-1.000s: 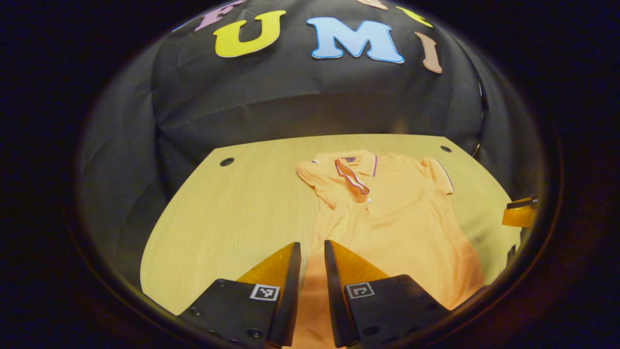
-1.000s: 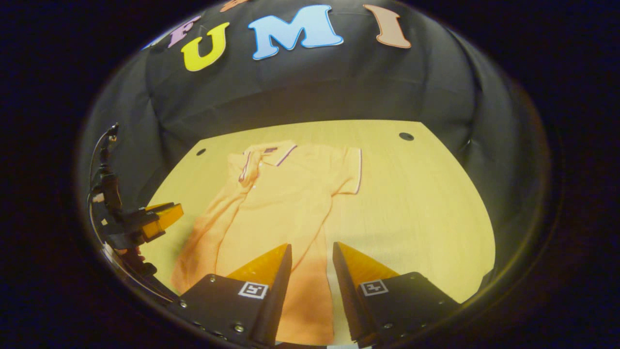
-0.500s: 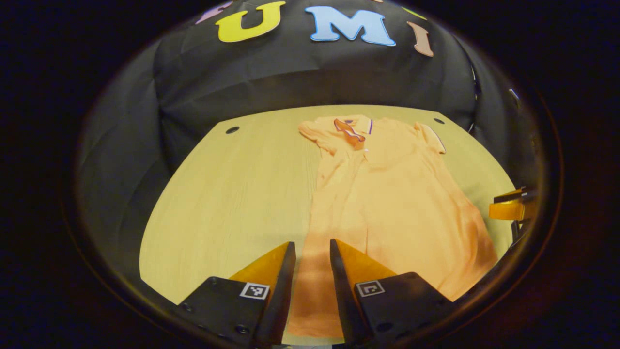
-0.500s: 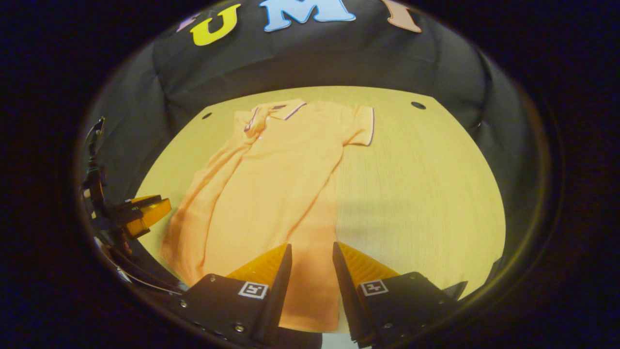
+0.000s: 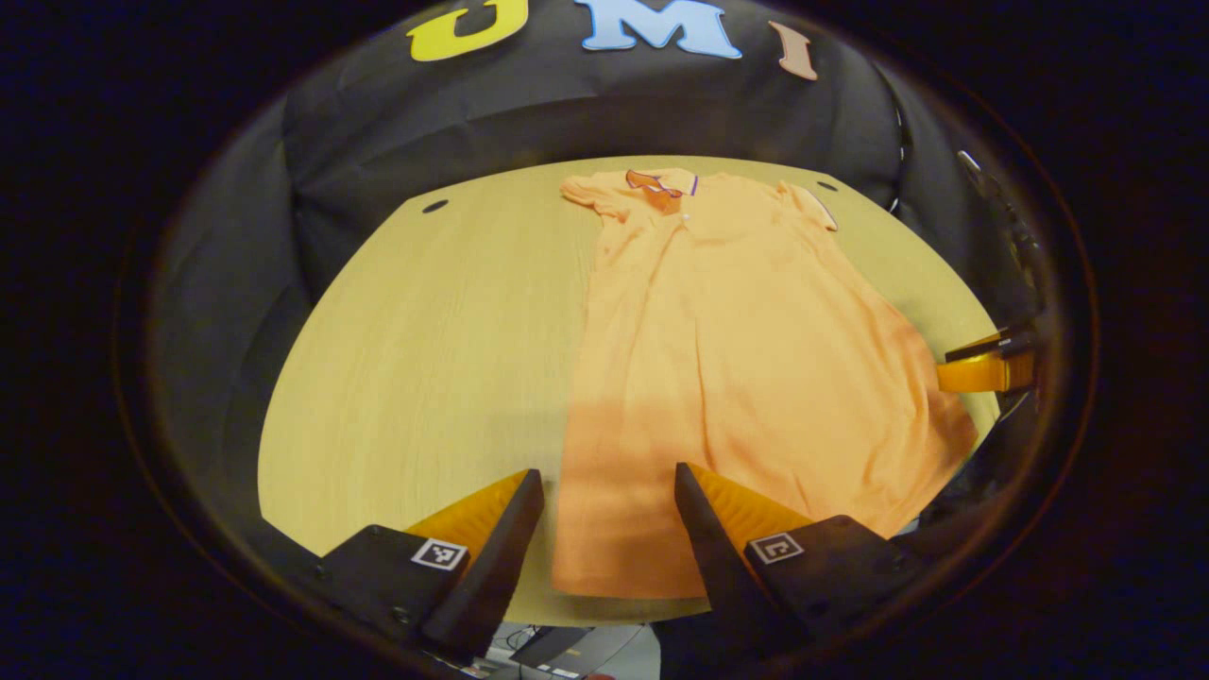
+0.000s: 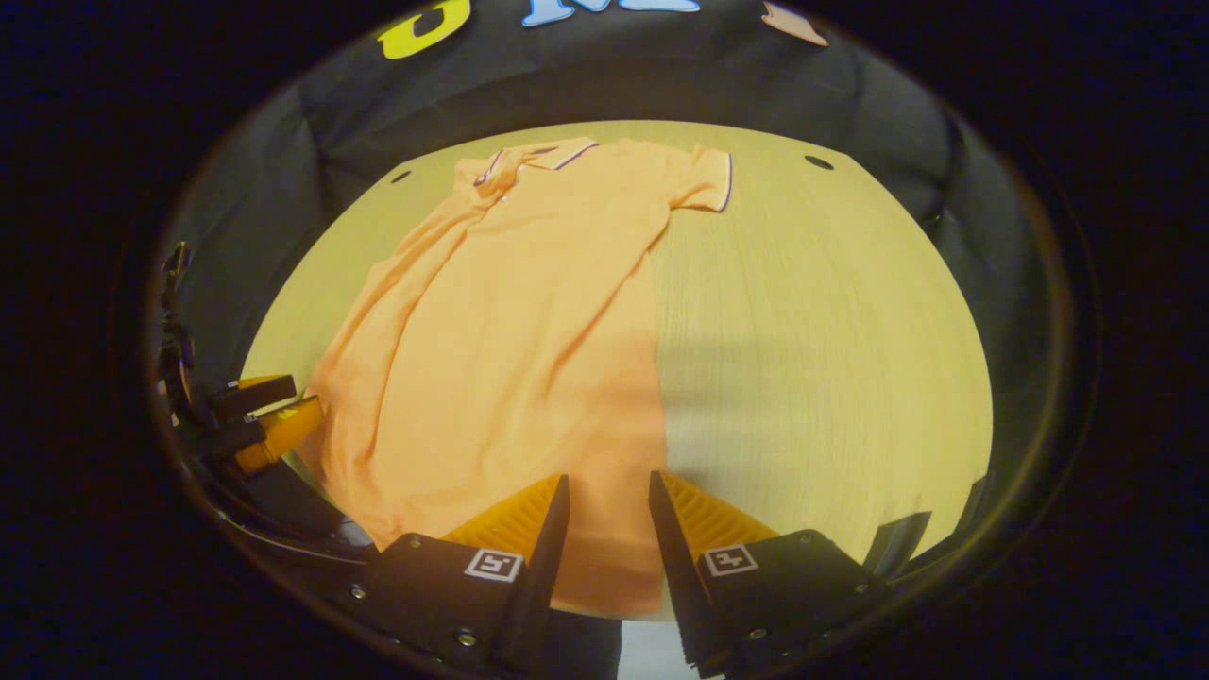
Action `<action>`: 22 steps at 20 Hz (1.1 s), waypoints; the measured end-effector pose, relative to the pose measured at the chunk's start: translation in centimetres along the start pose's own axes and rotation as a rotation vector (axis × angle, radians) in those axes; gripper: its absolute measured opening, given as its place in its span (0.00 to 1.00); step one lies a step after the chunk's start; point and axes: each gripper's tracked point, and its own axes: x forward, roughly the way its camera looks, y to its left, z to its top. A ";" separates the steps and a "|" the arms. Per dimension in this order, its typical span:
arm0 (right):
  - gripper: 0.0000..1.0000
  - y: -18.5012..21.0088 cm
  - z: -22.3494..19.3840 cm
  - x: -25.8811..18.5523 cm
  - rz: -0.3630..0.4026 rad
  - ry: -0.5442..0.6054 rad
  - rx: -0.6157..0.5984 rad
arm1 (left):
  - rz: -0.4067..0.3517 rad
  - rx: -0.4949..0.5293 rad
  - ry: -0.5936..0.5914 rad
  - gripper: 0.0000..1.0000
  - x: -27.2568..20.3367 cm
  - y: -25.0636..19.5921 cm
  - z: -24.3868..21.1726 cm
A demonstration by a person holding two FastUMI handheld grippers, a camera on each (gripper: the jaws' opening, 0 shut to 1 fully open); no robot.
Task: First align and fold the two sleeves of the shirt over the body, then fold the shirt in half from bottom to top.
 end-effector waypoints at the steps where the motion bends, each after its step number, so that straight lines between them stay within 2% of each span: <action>1: 0.49 -0.1 -0.4 0.1 -0.006 0.007 -0.006 | -0.007 -0.004 0.006 0.95 0.0 -0.1 -0.4; 4: 0.62 -0.1 -1.8 0.2 -0.012 0.039 -0.026 | -0.014 -0.016 0.006 0.96 0.2 -0.4 -1.0; 5: 0.58 -0.2 -2.3 0.3 -0.018 0.048 -0.034 | -0.014 -0.017 0.015 0.96 0.2 -0.4 -1.2; 6: 0.58 -0.1 -2.3 0.2 -0.023 0.042 -0.046 | -0.015 -0.020 0.007 0.96 0.0 -0.4 -1.1; 9: 0.71 0.1 -2.4 0.4 -0.044 0.044 -0.102 | -0.016 -0.029 -0.018 0.96 0.1 -0.6 -1.1; 12: 0.73 0.4 -2.4 0.6 -0.048 0.009 -0.148 | -0.010 -0.019 -0.030 0.98 0.2 -0.7 -1.3; 13: 0.70 0.3 -2.4 0.5 -0.045 -0.003 -0.137 | -0.015 -0.019 -0.041 0.98 0.2 -0.9 -1.2; 14: 0.74 0.3 -2.5 0.5 -0.043 -0.021 -0.132 | -0.013 -0.017 -0.047 0.96 0.1 -0.9 -1.2; 16: 0.74 0.5 -2.5 0.5 -0.034 -0.040 -0.139 | -0.027 0.003 -0.060 0.95 0.2 -1.3 -1.2; 17: 0.74 0.9 -2.7 1.2 -0.025 -0.055 -0.137 | -0.035 0.013 -0.062 0.91 0.1 -1.6 -1.1; 18: 0.48 1.5 -2.4 0.8 -0.007 -0.065 -0.134 | -0.055 0.018 -0.063 0.87 0.1 -2.1 -0.9; 19: 0.31 1.8 -2.5 0.8 0.005 -0.064 -0.135 | -0.074 0.025 -0.062 0.84 0.0 -2.7 -1.0; 20: 0.11 1.7 -2.4 0.8 0.007 -0.063 -0.134 | -0.081 0.042 -0.063 0.75 0.2 -2.9 -0.9; 21: 0.10 1.6 -2.5 0.6 0.011 -0.052 -0.120 | -0.107 0.036 -0.067 0.65 0.1 -3.6 -0.9; 22: 0.10 1.6 -2.6 0.8 0.016 -0.039 -0.102 | -0.115 0.036 -0.064 0.46 0.1 -3.8 -0.9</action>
